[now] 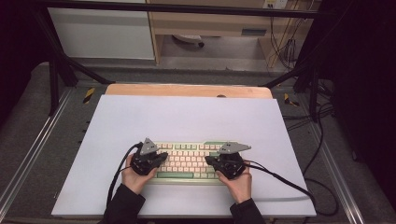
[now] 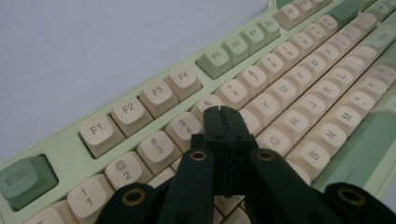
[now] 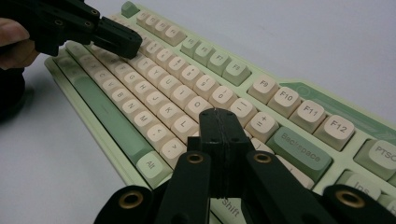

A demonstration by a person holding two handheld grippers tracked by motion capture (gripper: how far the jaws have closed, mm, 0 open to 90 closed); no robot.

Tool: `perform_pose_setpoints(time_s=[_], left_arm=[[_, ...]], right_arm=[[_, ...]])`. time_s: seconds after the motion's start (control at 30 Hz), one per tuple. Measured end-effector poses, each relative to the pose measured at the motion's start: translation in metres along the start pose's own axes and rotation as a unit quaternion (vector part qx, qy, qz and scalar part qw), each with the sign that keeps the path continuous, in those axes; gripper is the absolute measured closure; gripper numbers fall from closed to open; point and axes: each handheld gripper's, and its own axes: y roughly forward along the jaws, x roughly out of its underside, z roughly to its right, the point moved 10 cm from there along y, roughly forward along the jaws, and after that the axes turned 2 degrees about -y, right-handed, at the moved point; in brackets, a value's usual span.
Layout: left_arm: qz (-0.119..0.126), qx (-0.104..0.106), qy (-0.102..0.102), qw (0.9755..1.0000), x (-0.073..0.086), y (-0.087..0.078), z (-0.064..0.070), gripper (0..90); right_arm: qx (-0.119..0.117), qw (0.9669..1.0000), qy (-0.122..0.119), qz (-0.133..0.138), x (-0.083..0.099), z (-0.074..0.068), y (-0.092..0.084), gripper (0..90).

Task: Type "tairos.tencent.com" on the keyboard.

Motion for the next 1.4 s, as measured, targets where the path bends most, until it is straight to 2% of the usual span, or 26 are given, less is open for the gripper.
perform_pose_setpoints(time_s=[0.2,0.47,1.0,1.07,1.4], left_arm=[[0.001,0.002,0.002,1.0,0.0,0.0,0.001,90.0],[0.019,0.011,0.002,0.9998,-0.005,-0.015,0.003,90.0],[0.027,0.003,-0.002,0.9996,0.003,-0.037,-0.011,90.0],[0.027,0.001,-0.003,0.9996,0.005,-0.039,-0.012,90.0],[0.026,0.0,-0.014,0.9996,0.018,-0.045,-0.022,90.0]], right_arm=[[-0.001,1.0,-0.003,0.0,0.0,0.0,0.001,90.0],[0.0,1.0,-0.003,0.005,-0.002,0.0,-0.002,90.0],[-0.002,0.9999,0.002,0.011,-0.005,0.001,-0.002,90.0],[-0.004,0.9999,0.008,0.012,-0.006,0.0,-0.001,90.0],[-0.004,1.0,0.007,0.005,-0.012,-0.006,0.017,90.0]])
